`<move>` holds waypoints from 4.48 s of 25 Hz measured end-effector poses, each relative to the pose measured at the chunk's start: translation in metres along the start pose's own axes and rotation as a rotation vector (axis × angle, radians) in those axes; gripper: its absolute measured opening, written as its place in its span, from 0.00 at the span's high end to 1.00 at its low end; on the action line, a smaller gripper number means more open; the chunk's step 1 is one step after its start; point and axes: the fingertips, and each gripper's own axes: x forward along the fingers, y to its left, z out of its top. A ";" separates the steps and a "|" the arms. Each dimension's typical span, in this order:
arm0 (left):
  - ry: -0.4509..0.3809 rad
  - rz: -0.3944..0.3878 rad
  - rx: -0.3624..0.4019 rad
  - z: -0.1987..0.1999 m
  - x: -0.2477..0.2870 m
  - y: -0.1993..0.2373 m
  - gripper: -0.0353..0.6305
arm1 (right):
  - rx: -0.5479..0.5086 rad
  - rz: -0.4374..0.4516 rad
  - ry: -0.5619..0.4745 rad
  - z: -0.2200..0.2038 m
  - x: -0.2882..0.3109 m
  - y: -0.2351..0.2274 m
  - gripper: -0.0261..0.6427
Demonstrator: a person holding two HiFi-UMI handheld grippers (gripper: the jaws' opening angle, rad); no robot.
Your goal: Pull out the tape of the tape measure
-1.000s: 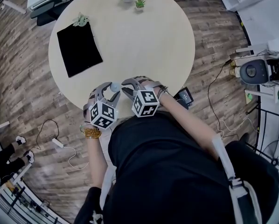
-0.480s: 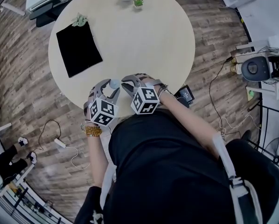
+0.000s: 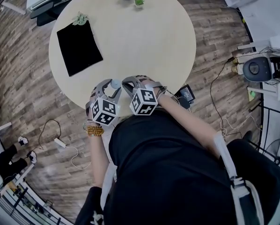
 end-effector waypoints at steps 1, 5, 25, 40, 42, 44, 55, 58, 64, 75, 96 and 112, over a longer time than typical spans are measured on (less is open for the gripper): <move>0.001 -0.002 -0.004 -0.001 0.001 -0.001 0.61 | 0.006 0.005 0.004 -0.001 0.001 0.001 0.95; 0.007 0.001 -0.007 -0.005 0.003 -0.003 0.61 | 0.053 0.002 0.023 -0.009 0.003 -0.002 0.95; 0.027 0.024 -0.060 -0.028 0.014 -0.004 0.61 | 0.309 -0.080 0.137 -0.051 0.006 -0.028 0.95; 0.080 0.052 -0.128 -0.058 0.024 -0.006 0.61 | 0.387 -0.121 0.230 -0.088 0.005 -0.038 0.95; 0.083 0.048 -0.121 -0.060 0.026 -0.009 0.61 | 0.394 -0.121 0.240 -0.091 0.006 -0.037 0.95; 0.083 0.050 -0.131 -0.062 0.027 -0.008 0.61 | 0.400 -0.124 0.251 -0.095 0.006 -0.037 0.95; 0.006 0.067 -0.318 -0.058 0.010 0.012 0.61 | 0.518 -0.182 0.299 -0.130 -0.006 -0.055 0.95; 0.033 0.079 -0.304 -0.063 0.013 0.015 0.61 | 0.531 -0.186 0.297 -0.129 -0.004 -0.057 0.95; 0.050 0.075 -0.248 -0.069 0.019 0.009 0.61 | 0.545 -0.188 0.287 -0.131 -0.006 -0.059 0.95; 0.041 0.099 -0.255 -0.069 0.020 0.010 0.61 | 0.605 -0.191 0.279 -0.137 -0.007 -0.057 0.95; 0.041 0.181 -0.329 -0.093 0.009 0.029 0.61 | 0.697 -0.248 0.301 -0.164 -0.015 -0.070 0.95; 0.070 0.269 -0.367 -0.110 -0.002 0.041 0.61 | 0.683 -0.305 0.360 -0.189 -0.026 -0.076 0.95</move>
